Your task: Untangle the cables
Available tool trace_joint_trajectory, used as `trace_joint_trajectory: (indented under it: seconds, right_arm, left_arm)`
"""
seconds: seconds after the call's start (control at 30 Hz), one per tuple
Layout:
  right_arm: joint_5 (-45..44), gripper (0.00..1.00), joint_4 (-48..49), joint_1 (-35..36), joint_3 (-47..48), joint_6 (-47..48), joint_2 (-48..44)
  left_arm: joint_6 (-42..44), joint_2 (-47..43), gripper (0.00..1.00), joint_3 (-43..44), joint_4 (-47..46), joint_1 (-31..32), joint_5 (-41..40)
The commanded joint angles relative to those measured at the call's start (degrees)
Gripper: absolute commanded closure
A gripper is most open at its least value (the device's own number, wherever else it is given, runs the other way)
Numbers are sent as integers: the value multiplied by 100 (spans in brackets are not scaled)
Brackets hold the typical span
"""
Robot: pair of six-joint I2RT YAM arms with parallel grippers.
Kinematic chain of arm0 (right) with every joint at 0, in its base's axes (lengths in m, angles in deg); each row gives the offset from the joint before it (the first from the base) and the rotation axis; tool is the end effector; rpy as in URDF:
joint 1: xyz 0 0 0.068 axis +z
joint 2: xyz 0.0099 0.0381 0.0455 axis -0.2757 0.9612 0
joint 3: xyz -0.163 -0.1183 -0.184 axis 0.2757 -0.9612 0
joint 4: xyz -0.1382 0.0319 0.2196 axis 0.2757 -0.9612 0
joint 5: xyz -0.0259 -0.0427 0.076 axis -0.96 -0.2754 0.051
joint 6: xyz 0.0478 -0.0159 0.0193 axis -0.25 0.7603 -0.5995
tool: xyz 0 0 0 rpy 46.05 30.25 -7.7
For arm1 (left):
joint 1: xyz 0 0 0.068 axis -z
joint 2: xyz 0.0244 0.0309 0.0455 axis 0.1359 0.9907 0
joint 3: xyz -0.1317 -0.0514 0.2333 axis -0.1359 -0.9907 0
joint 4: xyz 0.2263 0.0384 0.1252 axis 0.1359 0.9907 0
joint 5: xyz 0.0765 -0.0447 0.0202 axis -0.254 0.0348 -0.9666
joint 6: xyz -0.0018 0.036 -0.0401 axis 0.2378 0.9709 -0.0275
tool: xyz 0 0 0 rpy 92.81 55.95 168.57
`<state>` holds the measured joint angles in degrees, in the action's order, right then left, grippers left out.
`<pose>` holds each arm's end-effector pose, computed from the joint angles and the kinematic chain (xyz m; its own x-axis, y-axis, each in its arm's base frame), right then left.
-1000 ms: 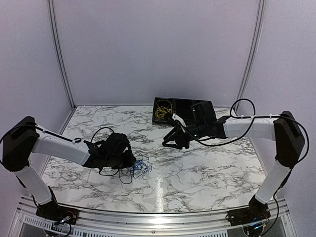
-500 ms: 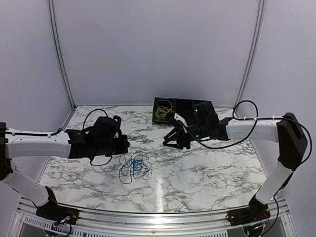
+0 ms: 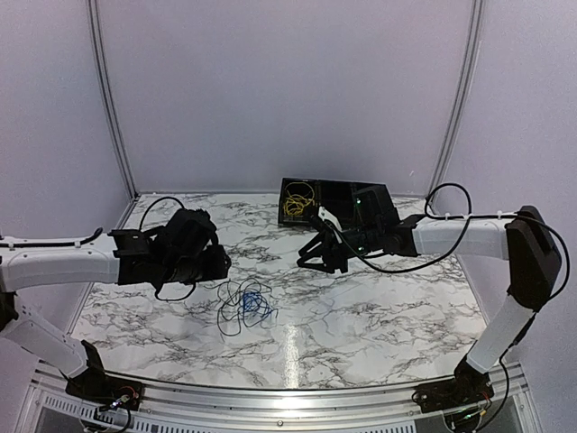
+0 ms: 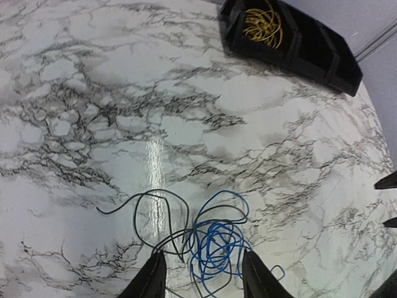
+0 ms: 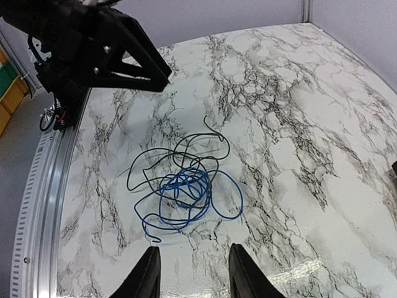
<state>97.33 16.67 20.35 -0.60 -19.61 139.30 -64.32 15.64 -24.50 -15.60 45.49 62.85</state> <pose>0.2754 0.2335 0.2296 -0.2190 -0.4026 -0.8888 -0.9743 0.1393 0.1770 0.1865 -0.2289 0.2580 -0.6807 -0.1929 -0.7067 0.1432 0.9111 -0.3866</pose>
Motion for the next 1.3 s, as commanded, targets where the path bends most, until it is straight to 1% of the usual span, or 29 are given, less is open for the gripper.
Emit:
trace_joint_trajectory:
  seconds: [0.0, 0.07, 0.13, 0.23, 0.37, 0.57, 0.7, 0.77, 0.83, 0.87, 0.9, 1.0, 1.13, 1.27]
  right_arm:
    - [99, 62, 14, 25, 178, 103, -92]
    - [102, 62, 6, 28, 162, 117, -100]
    - [83, 62, 14, 20, 136, 137, -121]
    - [69, 62, 21, 28, 100, 155, -159]
    - [38, 62, 24, 23, 92, 173, -179]
    - [20, 62, 46, 21, 82, 192, -121]
    - [54, 62, -28, 24, 139, 222, -108]
    - [-12, 62, -207, 25, 293, 334, -124]
    - [-89, 62, -559, 22, 597, 463, -134]
    - [-104, 61, -759, 25, 793, 566, -135]
    - [-110, 60, -973, 28, 1031, 686, -131]
    - [-24, 49, -1551, 28, 1821, 907, -58]
    - [211, 36, -1982, 58, 2749, 1023, 20]
    - [194, 33, -2261, 264, 3341, 1259, 178]
  left_arm:
    - [-483, 748, 58, -27, 392, -40, 222]
    - [-434, 1106, 63, 36, 249, -47, 337]
    - [-415, 1322, 66, 53, 92, -52, 388]
    - [-466, 1586, 73, 97, 24, -110, 396]
    - [-648, 1779, 79, 64, -16, -234, 476]
    - [-338, 1631, 100, -6, -446, -251, 449]
    - [245, 1171, 100, 3, -639, -243, 409]
    - [593, 758, 100, -36, -769, -193, 362]
    - [980, 119, 100, -181, -1038, -118, 341]
    - [1167, -43, 100, -217, -1148, -96, 372]
    - [1327, -338, 100, -234, -1234, -96, 465]
    - [1697, -795, 100, -172, -1348, -87, 791]
    - [1922, -999, 100, 0, -1381, -76, 1267]
    - [1945, -1004, 100, 116, -1458, 14, 1523]
